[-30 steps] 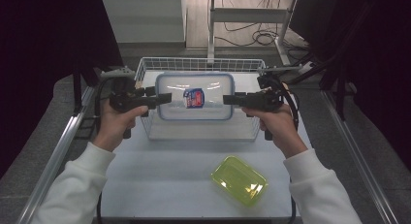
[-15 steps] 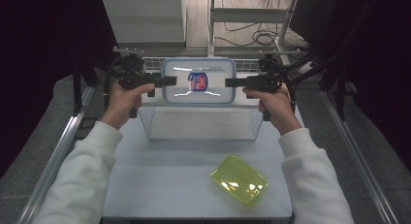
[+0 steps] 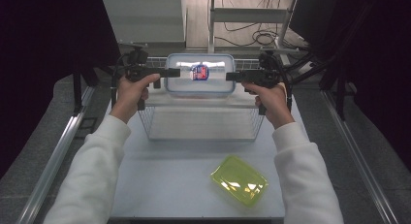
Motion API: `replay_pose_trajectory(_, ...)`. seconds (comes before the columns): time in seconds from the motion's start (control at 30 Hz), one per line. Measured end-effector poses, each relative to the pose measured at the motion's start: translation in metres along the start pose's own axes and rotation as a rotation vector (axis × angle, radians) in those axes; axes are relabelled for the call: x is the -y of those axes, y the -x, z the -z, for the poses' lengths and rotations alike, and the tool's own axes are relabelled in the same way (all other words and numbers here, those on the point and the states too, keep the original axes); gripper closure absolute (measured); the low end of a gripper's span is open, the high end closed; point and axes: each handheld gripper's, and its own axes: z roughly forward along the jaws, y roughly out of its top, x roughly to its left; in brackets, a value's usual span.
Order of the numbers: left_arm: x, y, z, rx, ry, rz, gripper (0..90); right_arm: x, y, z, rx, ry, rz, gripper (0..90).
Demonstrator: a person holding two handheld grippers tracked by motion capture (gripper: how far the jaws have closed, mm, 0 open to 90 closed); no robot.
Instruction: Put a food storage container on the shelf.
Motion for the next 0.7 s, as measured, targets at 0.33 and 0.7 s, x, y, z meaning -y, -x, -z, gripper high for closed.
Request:
replay_pose_trajectory(0.33,-0.002,-0.008,-0.008,-0.075,0.03,0.026,17.1,0.005,-0.003,0.002,0.032,0.044,-0.012,47.0)
replay_pose_trajectory(0.7,0.021,0.016,0.045,-0.044,0.098,-0.106,50.9,0.021,0.0,0.025,0.01,0.067,0.021,41.4)
